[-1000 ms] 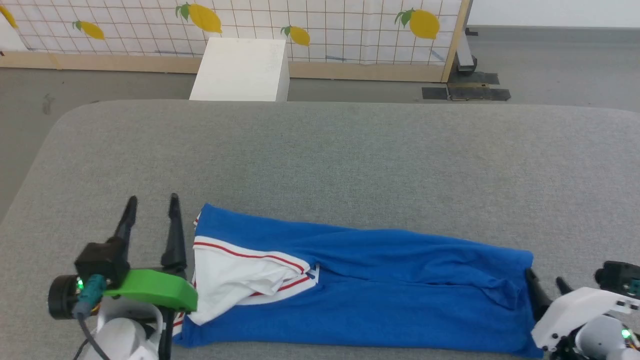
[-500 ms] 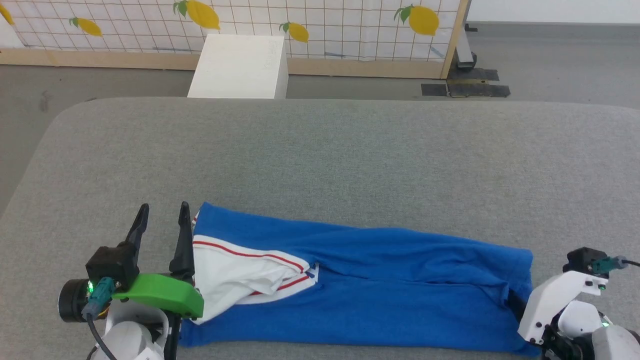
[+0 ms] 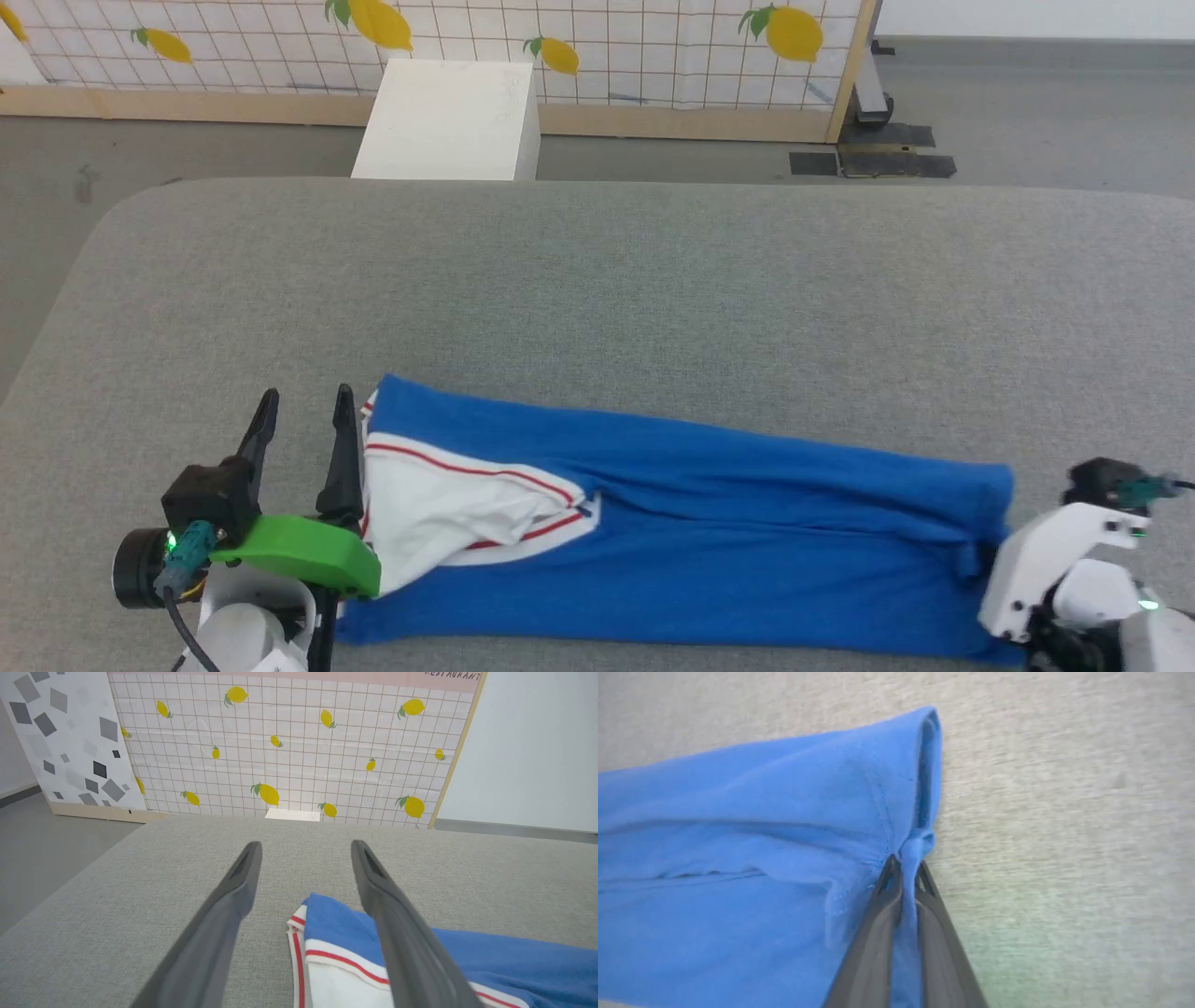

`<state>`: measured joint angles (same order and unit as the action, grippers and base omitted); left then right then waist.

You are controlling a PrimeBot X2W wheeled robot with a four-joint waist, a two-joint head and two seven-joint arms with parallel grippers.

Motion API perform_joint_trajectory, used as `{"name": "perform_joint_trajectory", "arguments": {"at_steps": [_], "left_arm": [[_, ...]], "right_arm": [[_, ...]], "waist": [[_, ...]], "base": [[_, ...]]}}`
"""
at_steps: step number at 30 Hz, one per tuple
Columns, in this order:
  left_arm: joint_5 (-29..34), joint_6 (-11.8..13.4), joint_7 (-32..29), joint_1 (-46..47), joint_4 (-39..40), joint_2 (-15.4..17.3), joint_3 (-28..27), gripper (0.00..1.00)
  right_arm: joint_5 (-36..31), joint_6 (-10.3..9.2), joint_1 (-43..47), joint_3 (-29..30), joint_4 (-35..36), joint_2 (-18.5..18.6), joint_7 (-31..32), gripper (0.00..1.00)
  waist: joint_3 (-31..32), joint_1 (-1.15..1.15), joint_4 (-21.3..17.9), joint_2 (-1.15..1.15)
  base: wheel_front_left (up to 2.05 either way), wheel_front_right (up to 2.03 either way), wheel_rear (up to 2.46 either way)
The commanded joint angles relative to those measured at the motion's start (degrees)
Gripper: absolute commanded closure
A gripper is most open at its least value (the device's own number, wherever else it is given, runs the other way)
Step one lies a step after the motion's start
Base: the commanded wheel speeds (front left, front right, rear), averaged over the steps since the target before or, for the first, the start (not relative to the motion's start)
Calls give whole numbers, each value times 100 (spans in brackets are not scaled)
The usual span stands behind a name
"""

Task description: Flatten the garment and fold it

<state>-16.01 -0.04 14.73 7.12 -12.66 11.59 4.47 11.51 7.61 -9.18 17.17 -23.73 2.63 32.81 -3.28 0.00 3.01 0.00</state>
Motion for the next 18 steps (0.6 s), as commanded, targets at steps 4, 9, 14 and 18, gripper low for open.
{"name": "perform_joint_trajectory", "arguments": {"at_steps": [4, 9, 14, 18], "left_arm": [[91, -87, 27, 109, -19, -86, -69, 0], [149, -132, 27, 144, 3, -142, -141, 0], [219, -193, 27, 142, -17, -182, -200, 0], [256, -234, 27, 114, -72, -211, -236, 0]], "right_arm": [[-760, -12, 72, 823, 355, 25, -146, 100], [-1542, -12, -28, 1706, 621, 78, -349, 100], [-2149, -12, -106, 2201, 697, 201, -462, 100], [-2088, -12, -8, 1963, 987, 150, -135, 100]], "waist": [[-52, 0, 5, 0], [-134, 0, 26, 0], [-163, 0, 46, 0], [-112, 0, 60, 0]], "base": [[0, 0, 0], [0, 0, 0], [0, 0, 0], [0, 0, 0]]}}
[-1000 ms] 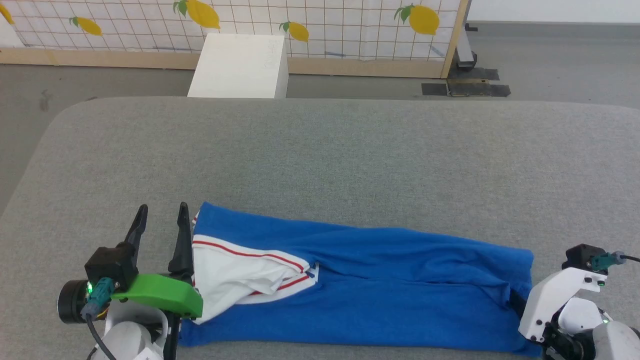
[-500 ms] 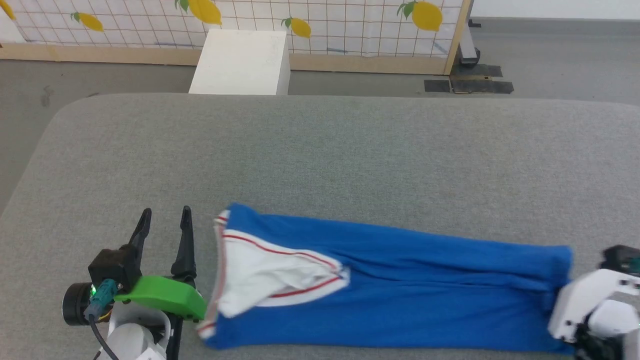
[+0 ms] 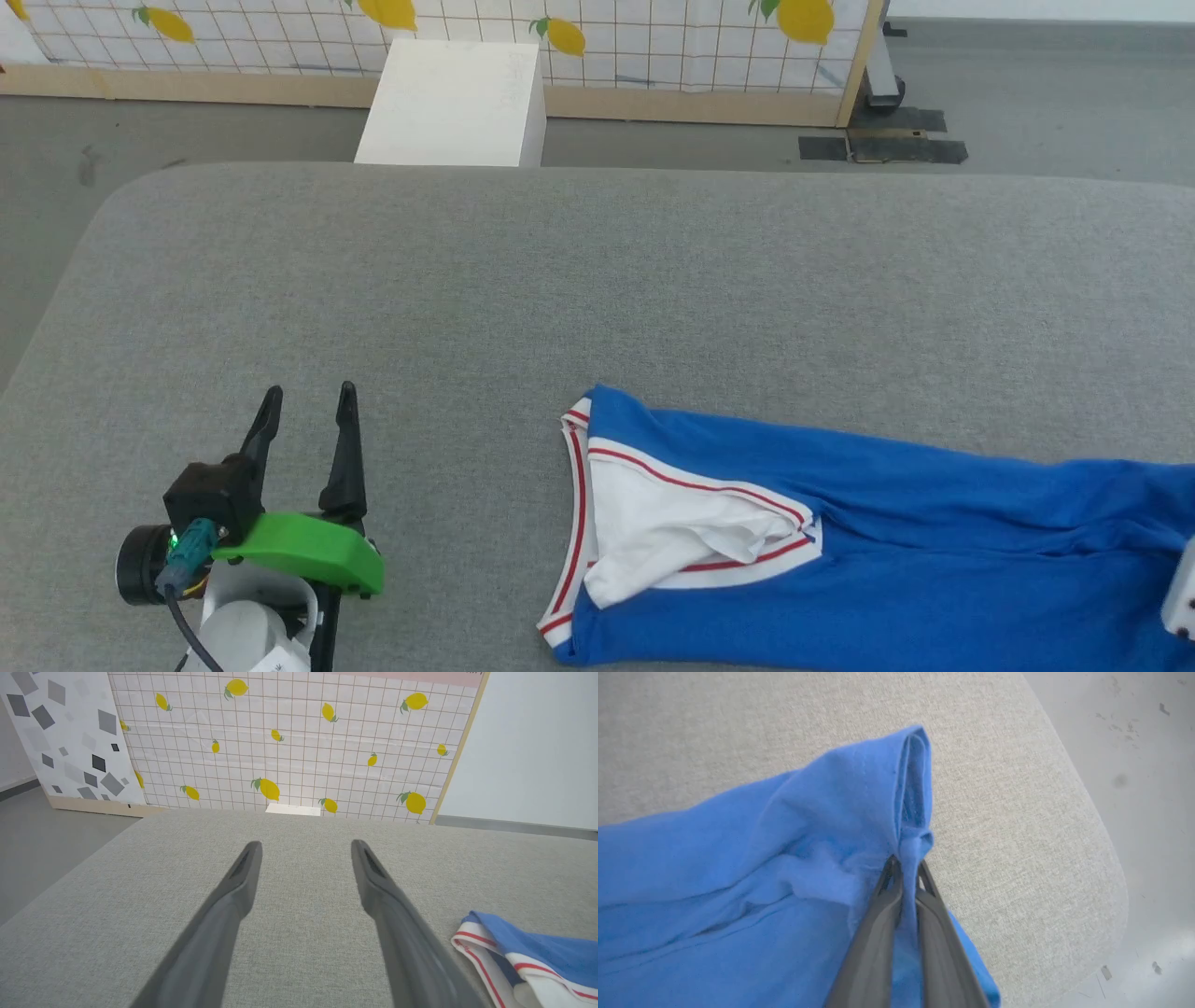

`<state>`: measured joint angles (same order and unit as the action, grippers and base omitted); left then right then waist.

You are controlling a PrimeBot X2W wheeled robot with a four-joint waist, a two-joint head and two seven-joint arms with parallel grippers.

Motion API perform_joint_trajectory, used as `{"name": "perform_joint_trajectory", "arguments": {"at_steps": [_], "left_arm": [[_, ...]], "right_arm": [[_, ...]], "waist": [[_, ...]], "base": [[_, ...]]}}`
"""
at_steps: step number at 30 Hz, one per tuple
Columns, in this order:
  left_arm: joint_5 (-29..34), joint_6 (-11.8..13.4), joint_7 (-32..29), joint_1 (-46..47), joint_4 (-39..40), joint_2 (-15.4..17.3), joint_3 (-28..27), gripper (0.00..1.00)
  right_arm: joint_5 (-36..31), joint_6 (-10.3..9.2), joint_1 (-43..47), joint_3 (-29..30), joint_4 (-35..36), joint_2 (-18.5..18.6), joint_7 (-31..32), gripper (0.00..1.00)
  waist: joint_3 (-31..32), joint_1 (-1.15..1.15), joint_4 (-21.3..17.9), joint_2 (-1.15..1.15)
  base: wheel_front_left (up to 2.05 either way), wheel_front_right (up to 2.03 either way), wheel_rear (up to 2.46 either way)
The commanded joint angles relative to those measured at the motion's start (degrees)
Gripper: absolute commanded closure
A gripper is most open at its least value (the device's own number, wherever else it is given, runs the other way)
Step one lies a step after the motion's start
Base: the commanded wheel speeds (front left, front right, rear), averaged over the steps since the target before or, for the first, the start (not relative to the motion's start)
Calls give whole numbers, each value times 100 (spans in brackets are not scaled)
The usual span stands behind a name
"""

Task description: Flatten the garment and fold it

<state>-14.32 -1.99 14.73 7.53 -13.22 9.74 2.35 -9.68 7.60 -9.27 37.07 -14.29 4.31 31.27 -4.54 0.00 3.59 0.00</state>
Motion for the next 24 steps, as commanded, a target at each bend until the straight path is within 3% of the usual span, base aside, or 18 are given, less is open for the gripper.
{"name": "perform_joint_trajectory", "arguments": {"at_steps": [1, 4, 9, 14, 18, 24], "left_arm": [[95, -46, 27, 65, -21, -30, -33, 0], [122, -66, 27, 29, -7, -42, -72, 0], [158, -82, 27, -24, 20, -61, -125, 0], [201, -106, 27, 26, 29, -93, -129, 0], [248, -116, 27, 85, 49, -130, -120, 0], [299, -158, 27, 210, 58, -183, -99, 0]], "right_arm": [[91, -11, 61, -144, 180, -33, 155, 100], [505, -11, 358, -671, 938, -98, 886, 100], [1401, -11, 863, -2018, 2820, -138, 1983, 100], [1618, -11, 968, -3615, 4036, -138, 2434, 100], [1665, -11, 623, -4628, 3891, -135, 2307, 100], [1821, -11, -65, -5488, 2591, -141, 1663, 100]], "waist": [[27, 0, 5, 0], [69, 0, 0, 0], [67, 0, -13, 0], [9, 0, 34, 0], [-52, 0, 88, 0], [-229, 0, 216, 0]], "base": [[0, 0, 0], [0, 0, 0], [0, 0, 0], [0, 0, 0], [0, 0, 0], [0, 0, 0]]}}
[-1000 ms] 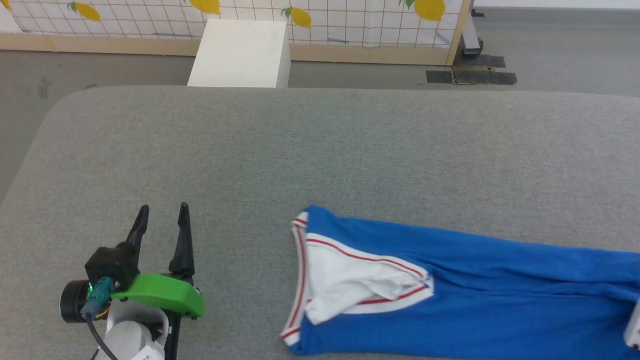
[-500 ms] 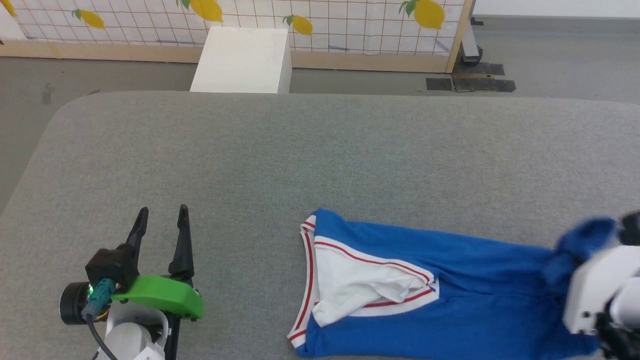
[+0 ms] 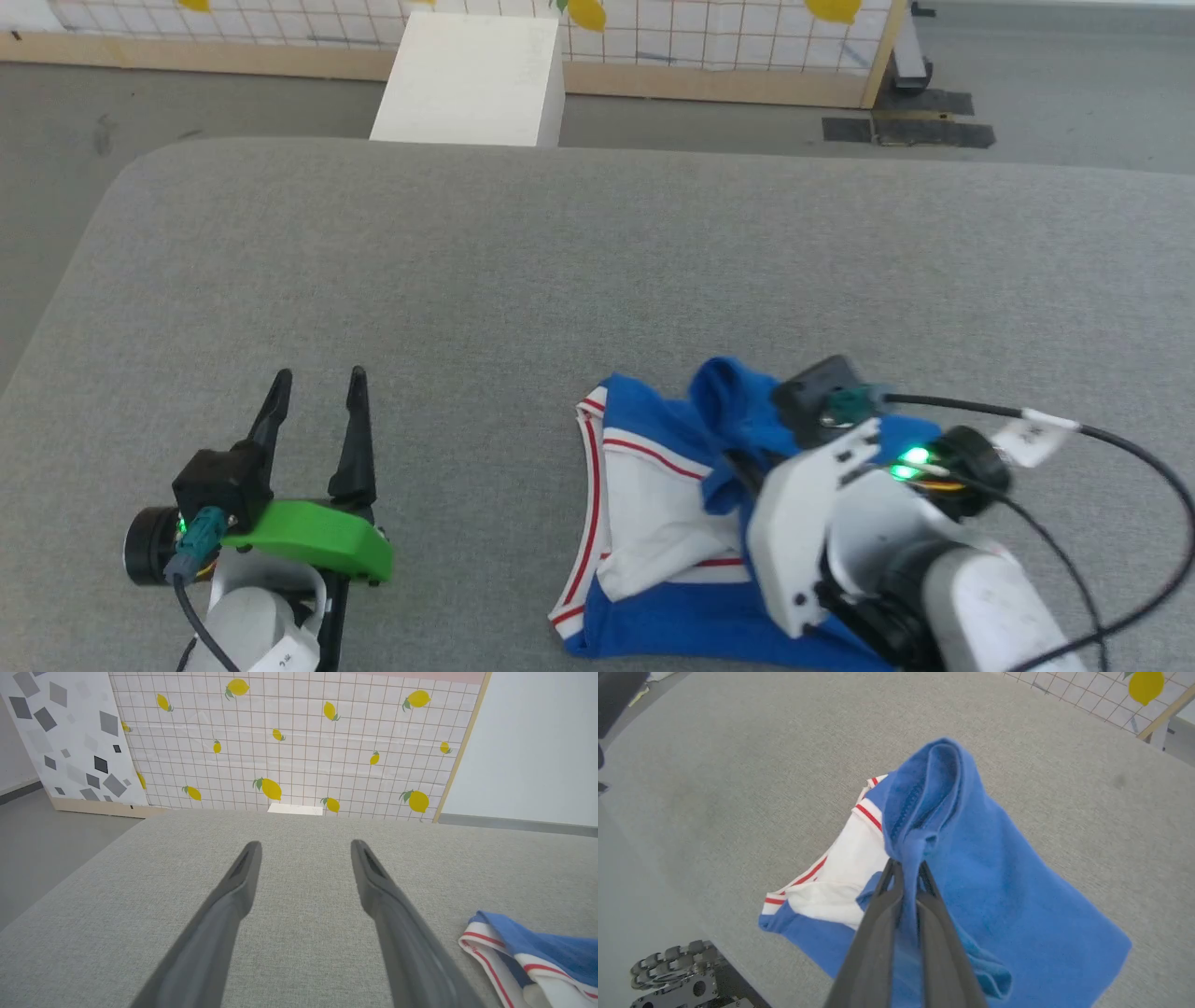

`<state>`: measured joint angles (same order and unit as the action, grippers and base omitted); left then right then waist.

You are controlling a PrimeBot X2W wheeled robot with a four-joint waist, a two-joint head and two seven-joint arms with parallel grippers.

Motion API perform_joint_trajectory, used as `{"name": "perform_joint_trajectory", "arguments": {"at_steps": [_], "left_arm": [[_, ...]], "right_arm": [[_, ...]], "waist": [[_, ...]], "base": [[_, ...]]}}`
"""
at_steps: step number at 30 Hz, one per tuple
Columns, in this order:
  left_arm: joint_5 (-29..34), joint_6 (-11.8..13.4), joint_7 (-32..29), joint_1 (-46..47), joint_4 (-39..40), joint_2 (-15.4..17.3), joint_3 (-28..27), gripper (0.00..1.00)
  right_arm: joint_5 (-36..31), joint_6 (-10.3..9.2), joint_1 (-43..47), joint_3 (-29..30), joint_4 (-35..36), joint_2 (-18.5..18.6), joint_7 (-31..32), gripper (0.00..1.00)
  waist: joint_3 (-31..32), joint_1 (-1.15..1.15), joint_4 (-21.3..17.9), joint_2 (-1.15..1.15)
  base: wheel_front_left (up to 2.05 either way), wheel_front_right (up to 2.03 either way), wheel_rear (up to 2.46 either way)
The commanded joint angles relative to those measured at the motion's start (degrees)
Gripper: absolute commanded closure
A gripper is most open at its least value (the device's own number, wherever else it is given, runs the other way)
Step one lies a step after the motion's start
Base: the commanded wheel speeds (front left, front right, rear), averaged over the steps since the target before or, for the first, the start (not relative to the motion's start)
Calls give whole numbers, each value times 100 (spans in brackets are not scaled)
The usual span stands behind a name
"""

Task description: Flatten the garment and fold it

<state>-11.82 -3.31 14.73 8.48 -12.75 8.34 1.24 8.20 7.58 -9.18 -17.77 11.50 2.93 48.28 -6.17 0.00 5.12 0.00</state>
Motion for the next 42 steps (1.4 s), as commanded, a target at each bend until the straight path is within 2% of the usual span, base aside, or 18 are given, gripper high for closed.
{"name": "perform_joint_trajectory", "arguments": {"at_steps": [1, 9, 10, 11, 12, 13, 18, 22, 27, 30, 33, 36, 39, 42], "left_arm": [[57, -38, 27, 146, 7, -54, 12, 0], [118, -74, 27, 256, -2, -130, -9, 0], [123, -76, 27, 260, -4, -139, -16, 0], [129, -79, 27, 260, -7, -149, -25, 0], [134, -80, 27, 258, -8, -157, -33, 0], [140, -82, 27, 251, -13, -167, -44, 0], [161, -84, 27, 168, -43, -199, -107, 0], [171, -92, 27, 76, -56, -207, -170, 0], [191, -104, 27, -45, -30, -194, -250, 0], [211, -101, 27, -119, 12, -189, -281, 0], [222, -101, 27, -150, 44, -189, -299, 0], [229, -105, 27, -157, 63, -193, -309, 0], [229, -124, 27, -147, 51, -197, -299, 0], [238, -141, 27, -125, 34, -208, -274, 0]], "right_arm": [[170, -9, -220, -137, -324, -3, -218, 100], [605, -9, -1031, -902, -2138, -4, -936, 100], [675, -9, -1092, -967, -2278, -4, -980, 95], [787, -9, -1151, -1028, -2431, -4, -1037, 53], [891, -9, -1190, -1088, -2536, -4, -1065, 40], [993, -9, -1238, -1162, -2643, -4, -1093, 0], [1326, -9, -1324, -1224, -2626, -4, -1527, 0], [1585, -9, -1185, -1001, -2005, -5, -2497, 0], [1481, -9, -640, -138, -1019, -5, -3948, 0], [1327, -9, -100, 585, -642, -5, -4435, 0], [1251, -9, 359, 1215, -444, -5, -4690, 0], [1274, -9, 736, 1783, -545, -5, -4757, 0], [1430, -9, 937, 2150, -855, -5, -4723, 0], [1752, -9, 1046, 2272, -1432, -5, -4363, 0]], "waist": [[-109, 0, 88, 0], [-345, 0, 207, 0], [-353, 0, 210, 0], [-360, 0, 211, 0], [-363, 0, 210, 0], [-357, 0, 203, 0], [-238, 0, 128, 0], [-85, 0, 38, 0], [70, 0, -92, 0], [116, 0, -172, 0], [125, 0, -225, 0], [123, 0, -261, 0], [117, 0, -267, 0], [103, 0, -256, 0]], "base": [[0, 0, 0], [0, 0, 0], [0, 0, 0], [0, 0, 0], [0, 0, 0], [0, 0, 0], [0, 0, 0], [0, 0, 0], [0, 0, 0], [0, 0, 0], [0, 0, 0], [0, 0, 0], [0, 0, 0], [0, 0, 0]]}}
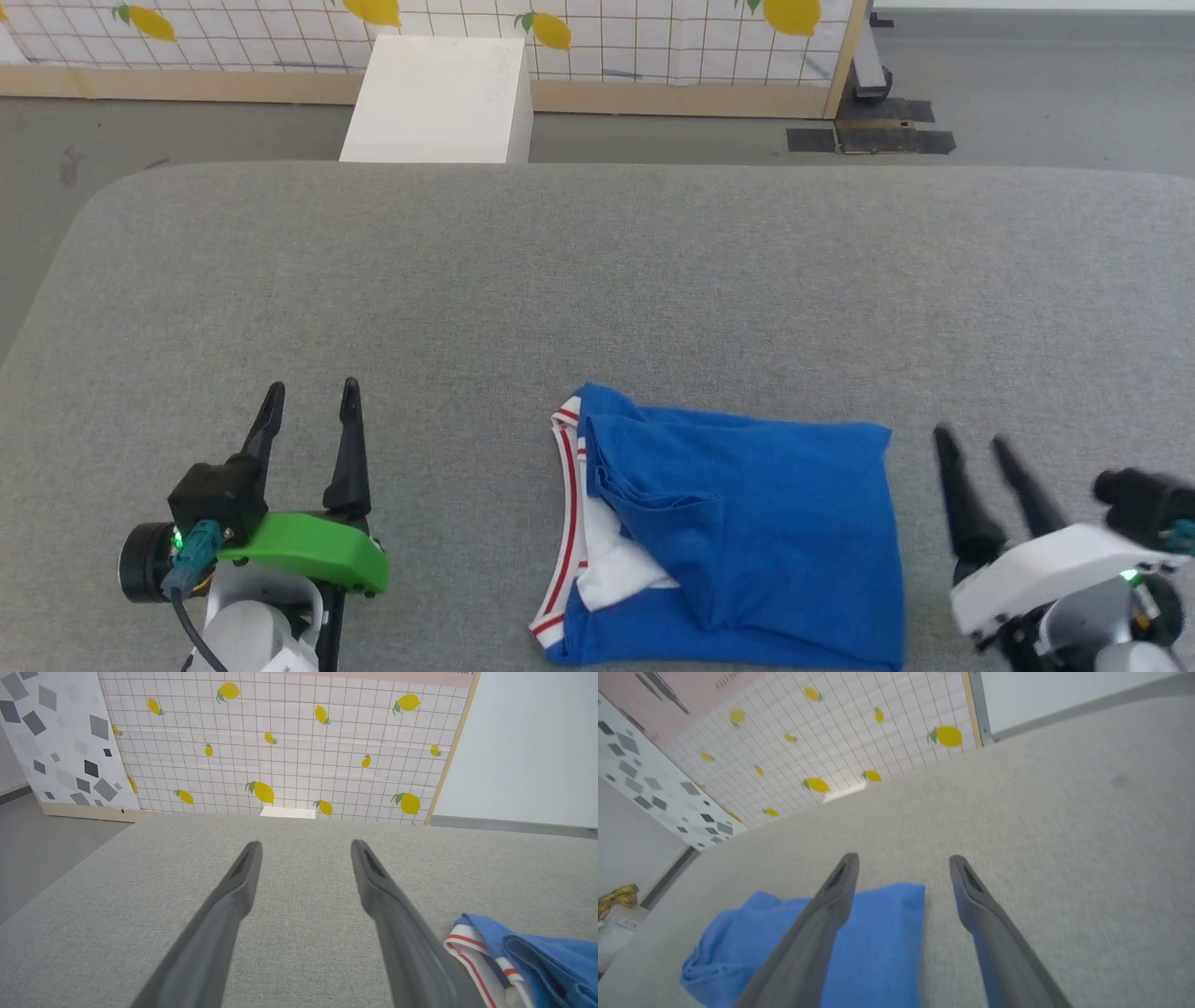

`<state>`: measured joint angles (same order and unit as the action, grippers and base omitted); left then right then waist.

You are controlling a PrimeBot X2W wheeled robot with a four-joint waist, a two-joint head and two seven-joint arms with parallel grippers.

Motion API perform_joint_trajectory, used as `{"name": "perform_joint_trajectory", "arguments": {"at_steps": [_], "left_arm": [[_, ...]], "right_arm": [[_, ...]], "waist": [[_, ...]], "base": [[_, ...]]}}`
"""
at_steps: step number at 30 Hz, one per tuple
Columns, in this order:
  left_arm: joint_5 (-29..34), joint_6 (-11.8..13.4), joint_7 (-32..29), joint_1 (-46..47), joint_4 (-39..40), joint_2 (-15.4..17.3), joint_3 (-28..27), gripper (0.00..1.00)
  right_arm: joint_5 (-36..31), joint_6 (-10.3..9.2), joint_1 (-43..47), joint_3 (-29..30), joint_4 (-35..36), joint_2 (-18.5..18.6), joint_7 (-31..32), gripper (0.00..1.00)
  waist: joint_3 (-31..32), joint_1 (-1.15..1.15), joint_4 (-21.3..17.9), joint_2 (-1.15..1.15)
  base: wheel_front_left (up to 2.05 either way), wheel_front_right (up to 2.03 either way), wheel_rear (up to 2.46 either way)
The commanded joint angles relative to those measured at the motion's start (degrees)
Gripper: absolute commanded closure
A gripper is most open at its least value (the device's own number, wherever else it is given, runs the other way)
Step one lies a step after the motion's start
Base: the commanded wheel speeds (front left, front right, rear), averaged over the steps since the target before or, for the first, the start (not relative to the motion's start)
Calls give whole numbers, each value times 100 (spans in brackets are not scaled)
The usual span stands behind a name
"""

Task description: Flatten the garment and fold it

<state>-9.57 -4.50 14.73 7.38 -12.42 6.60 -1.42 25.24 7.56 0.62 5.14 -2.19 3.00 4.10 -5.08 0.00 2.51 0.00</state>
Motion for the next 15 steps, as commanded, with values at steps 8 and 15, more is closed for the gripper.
{"name": "perform_joint_trajectory", "arguments": {"at_steps": [8, 15], "left_arm": [[49, -58, 27, 25, -61, -48, 46, 0], [90, -58, 27, -18, -89, -65, 74, 0]], "right_arm": [[719, -8, -170, -307, -1288, -13, 1067, 0], [822, -8, -497, -422, -2096, -13, 1738, 0]], "waist": [[-39, 0, 88, 0], [-24, 0, 155, 0]], "base": [[0, 0, 0], [0, 0, 0]]}}
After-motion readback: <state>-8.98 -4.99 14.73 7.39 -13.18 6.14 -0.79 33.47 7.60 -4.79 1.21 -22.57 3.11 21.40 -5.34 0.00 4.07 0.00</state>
